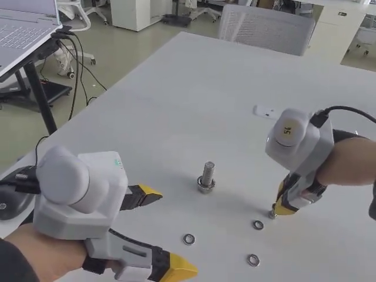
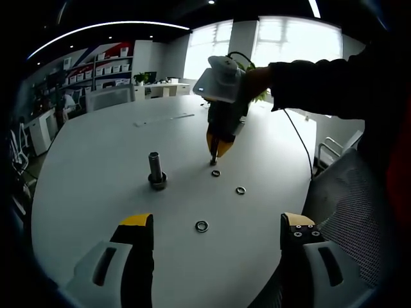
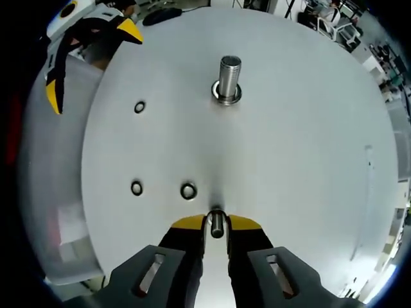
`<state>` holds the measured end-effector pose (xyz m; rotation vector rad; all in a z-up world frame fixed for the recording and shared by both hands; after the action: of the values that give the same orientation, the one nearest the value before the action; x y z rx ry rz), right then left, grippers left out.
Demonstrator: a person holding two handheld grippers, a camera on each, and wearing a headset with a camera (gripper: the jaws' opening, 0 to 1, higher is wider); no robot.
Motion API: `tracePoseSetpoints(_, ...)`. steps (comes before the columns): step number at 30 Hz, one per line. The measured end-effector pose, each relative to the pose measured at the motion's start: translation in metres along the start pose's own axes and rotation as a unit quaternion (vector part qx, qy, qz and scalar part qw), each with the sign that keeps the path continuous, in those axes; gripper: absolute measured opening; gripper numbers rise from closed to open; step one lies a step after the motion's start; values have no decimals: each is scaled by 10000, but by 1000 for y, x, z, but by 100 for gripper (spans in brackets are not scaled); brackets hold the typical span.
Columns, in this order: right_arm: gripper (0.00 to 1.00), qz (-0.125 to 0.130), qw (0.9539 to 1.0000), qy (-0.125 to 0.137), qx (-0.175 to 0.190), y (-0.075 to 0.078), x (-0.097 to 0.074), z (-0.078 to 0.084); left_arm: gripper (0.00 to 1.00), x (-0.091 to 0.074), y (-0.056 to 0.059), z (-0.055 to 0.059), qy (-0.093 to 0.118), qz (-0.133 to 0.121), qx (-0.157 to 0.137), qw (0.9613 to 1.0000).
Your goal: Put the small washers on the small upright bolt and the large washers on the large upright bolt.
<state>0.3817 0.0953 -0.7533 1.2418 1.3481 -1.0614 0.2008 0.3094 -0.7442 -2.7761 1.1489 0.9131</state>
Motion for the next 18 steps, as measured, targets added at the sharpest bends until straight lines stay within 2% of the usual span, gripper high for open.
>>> tracePoseSetpoints(18,14,-43,10000,-54,-5,10,16,3,80,2,-1,-1,-27,4,-32,10000)
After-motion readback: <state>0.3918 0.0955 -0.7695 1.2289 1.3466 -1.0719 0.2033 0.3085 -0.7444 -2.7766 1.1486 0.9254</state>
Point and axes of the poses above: the centre of the closed fingertips' face, and the gripper's own axes: x roughly forward along the fingers, y roughly to its right, z roughly out of its underside, the point moved 10 cm from there along -x, roughly backward along the fingers, and after that the axes turned 4 degrees about -x, right-handed, at the moved point
